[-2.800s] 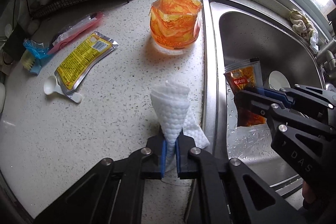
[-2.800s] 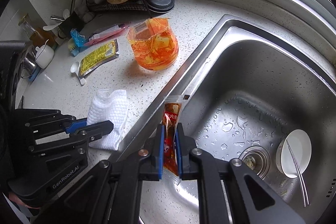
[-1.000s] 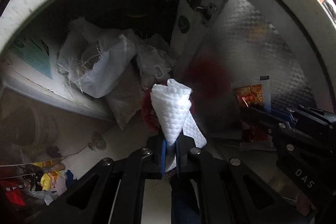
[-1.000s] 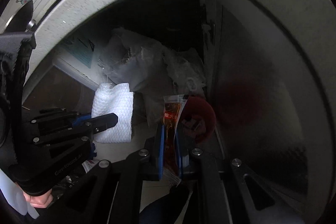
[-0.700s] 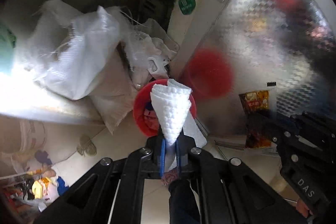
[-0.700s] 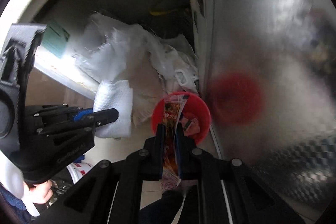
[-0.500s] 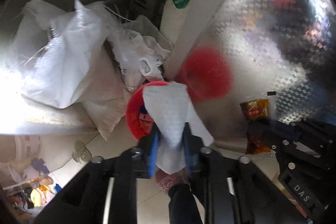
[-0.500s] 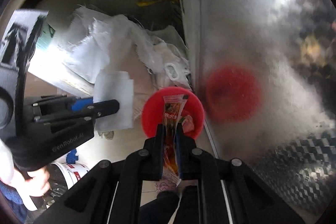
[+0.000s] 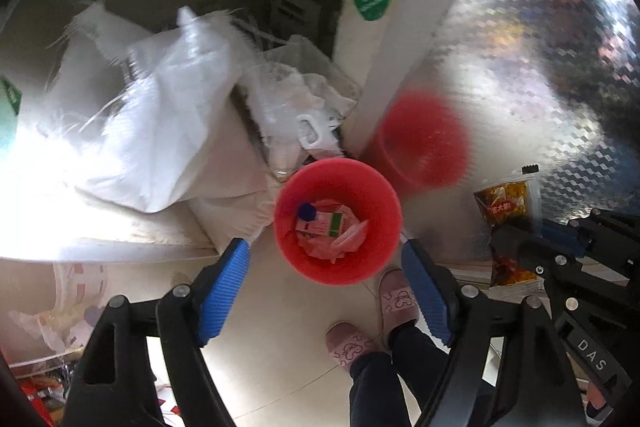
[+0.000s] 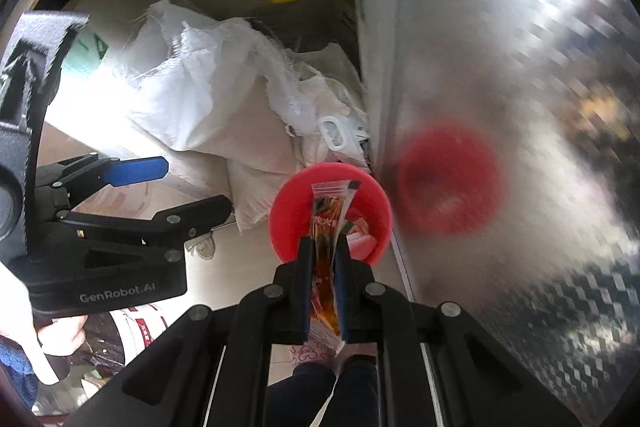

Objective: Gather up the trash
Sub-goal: 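Raise both tools from the bin back toward the counter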

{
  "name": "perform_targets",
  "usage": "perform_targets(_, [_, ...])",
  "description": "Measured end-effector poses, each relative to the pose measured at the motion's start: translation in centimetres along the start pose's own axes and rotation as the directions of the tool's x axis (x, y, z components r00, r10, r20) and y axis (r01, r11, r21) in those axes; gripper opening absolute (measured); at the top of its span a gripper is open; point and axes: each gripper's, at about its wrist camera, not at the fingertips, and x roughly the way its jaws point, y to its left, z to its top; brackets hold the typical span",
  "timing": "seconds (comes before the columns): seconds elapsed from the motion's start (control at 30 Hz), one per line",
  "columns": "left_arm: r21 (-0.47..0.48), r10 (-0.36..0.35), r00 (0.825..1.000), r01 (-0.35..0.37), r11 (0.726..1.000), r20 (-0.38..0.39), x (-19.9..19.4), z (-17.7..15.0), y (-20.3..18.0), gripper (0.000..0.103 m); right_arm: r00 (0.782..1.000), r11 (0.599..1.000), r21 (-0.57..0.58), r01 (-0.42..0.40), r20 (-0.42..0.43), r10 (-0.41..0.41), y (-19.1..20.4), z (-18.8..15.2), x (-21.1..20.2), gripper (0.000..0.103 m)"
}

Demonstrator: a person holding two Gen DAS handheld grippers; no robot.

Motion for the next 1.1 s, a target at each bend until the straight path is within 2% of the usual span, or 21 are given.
perform_targets(0.17, [-0.035,0.034,0.999,-0.034,0.999,0.000,0.1,-0.8,1.7,0.078,1.000,0.999,-0.048,-0.023,-0.018,0.022,1.4,0.6,1.1,0.009])
perform_targets(0.27, [-0.073,0.043,0.999,-0.043,0.996,-0.011,0.4,-1.4,2.9,0.081,0.999,0.996,-0.082,-0.032,-0.033,0.029,2.3,1.0,1.7,0.009])
perform_targets(0.6, [-0.134,0.070,0.997,-0.072,0.988,-0.025,-0.5,-2.8,5.0,0.082,0.999,0.984,-0.178,-0.014,-0.038,0.007,4.5,1.9,2.6,0.010])
perform_targets(0.63, [-0.136,0.074,0.997,-0.077,0.988,-0.023,-0.6,-2.9,5.0,0.082,0.999,0.983,-0.185,-0.013,-0.039,0.005,4.5,1.9,2.6,0.011])
perform_targets(0.67, [-0.136,0.083,0.996,-0.085,0.987,-0.022,-0.8,-3.1,5.0,0.082,0.999,0.982,-0.190,-0.015,-0.041,0.007,4.5,1.9,2.6,0.018])
perform_targets(0.7, [-0.136,0.088,0.996,-0.090,0.987,-0.023,-1.0,-3.2,5.0,0.082,0.999,0.981,-0.195,-0.013,-0.044,0.004,4.6,1.9,2.5,0.030])
perform_targets(0.77, [-0.145,0.095,0.995,-0.097,0.985,-0.027,-1.6,-3.4,4.8,0.082,0.999,0.979,-0.202,0.012,-0.034,-0.019,4.8,2.0,2.1,0.043])
perform_targets(0.93, [-0.165,0.093,0.995,-0.096,0.982,-0.025,-4.5,-3.7,4.8,0.082,0.999,0.975,-0.217,0.047,-0.006,-0.050,5.6,2.0,-0.6,0.051])
perform_targets(1.1, [-0.182,0.107,0.994,-0.109,0.977,-0.017,-9.6,-3.9,4.1,0.082,0.998,0.973,-0.223,0.059,0.014,-0.057,6.5,2.2,-5.2,0.056])
